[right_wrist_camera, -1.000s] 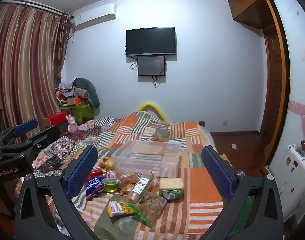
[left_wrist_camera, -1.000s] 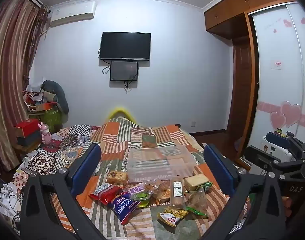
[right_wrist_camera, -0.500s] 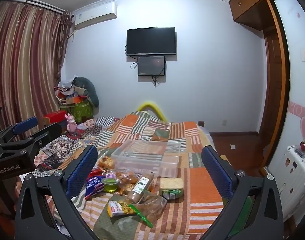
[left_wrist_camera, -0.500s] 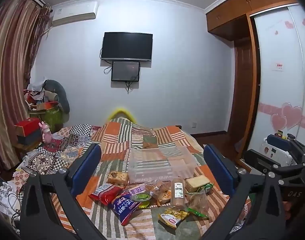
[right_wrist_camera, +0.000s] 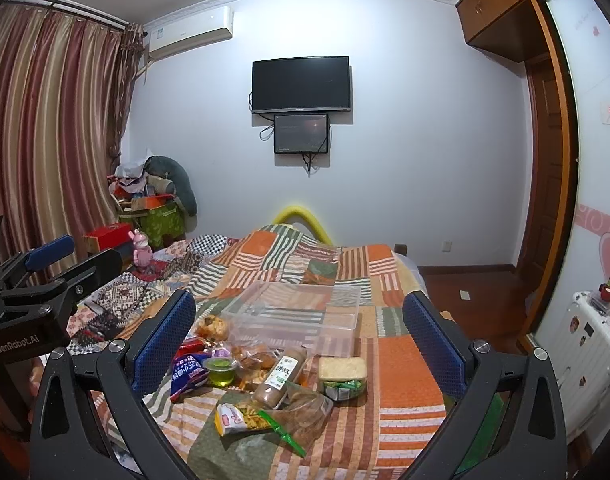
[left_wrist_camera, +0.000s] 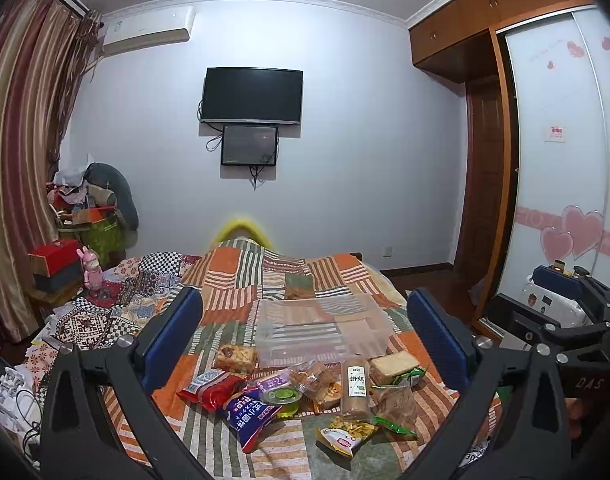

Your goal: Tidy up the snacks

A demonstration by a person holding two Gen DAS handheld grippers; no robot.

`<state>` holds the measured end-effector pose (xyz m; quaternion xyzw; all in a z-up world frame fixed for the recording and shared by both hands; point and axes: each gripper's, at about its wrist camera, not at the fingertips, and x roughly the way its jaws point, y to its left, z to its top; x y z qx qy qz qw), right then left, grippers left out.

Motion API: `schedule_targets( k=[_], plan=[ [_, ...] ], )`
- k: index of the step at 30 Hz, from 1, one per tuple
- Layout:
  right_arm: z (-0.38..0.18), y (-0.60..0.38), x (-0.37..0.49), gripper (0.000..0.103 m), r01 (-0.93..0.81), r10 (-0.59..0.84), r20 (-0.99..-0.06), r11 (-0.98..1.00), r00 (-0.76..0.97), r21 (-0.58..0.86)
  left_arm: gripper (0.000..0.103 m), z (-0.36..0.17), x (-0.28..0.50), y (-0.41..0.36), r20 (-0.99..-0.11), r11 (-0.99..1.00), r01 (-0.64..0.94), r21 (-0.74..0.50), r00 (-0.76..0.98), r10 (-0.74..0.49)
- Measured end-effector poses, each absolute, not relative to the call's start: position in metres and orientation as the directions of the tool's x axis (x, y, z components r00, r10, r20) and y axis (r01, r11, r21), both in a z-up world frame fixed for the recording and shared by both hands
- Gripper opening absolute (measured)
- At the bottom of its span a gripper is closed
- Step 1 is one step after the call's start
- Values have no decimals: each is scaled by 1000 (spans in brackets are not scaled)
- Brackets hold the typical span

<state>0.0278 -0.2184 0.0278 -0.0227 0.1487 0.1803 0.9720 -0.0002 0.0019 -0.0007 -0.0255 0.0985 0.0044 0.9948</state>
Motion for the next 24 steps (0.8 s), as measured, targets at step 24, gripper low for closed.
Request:
schedule_targets(
  k=[24],
  plan=[
    [30, -220, 27, 103, -353, 344, -281, 935, 896, 18, 103, 1, -1, -1, -193, 999, -14, -50, 981, 4]
  ],
)
